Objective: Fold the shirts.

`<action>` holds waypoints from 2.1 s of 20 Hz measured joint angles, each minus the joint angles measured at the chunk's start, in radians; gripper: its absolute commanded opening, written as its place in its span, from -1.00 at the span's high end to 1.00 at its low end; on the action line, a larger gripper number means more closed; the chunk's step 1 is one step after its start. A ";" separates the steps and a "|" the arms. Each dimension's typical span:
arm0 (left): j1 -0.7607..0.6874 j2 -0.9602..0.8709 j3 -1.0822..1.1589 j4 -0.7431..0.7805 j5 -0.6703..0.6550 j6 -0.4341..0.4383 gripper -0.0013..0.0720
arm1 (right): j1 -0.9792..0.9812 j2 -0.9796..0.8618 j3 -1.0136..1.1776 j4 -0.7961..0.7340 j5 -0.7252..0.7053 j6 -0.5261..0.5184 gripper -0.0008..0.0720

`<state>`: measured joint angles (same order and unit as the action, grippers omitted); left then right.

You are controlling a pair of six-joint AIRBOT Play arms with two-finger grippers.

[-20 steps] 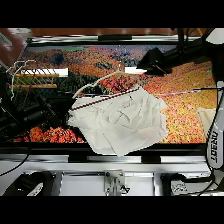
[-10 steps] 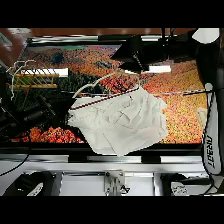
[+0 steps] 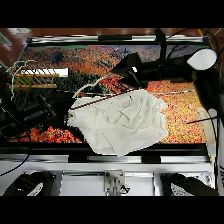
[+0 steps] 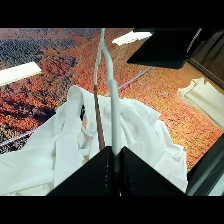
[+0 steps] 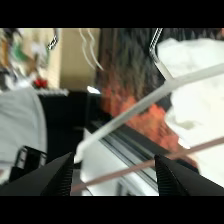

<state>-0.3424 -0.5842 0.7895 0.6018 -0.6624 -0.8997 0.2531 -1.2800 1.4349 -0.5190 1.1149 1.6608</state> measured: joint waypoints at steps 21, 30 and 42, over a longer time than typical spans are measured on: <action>0.000 -0.009 0.000 0.061 -0.095 0.027 0.84 | 0.080 0.032 -0.085 0.041 -0.301 -0.116 0.77; 0.000 -0.020 0.000 0.186 -0.151 0.027 0.81 | 0.081 0.059 -0.045 -0.019 -0.217 -0.227 0.78; -0.001 -0.145 0.000 0.196 -0.179 0.054 -0.16 | 0.083 0.081 -0.042 -0.051 -0.174 -0.316 0.78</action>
<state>-0.3431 -0.7292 0.7895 0.7975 -0.8413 -0.8455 0.3363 -1.1988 1.3926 -0.5705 0.9413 1.3449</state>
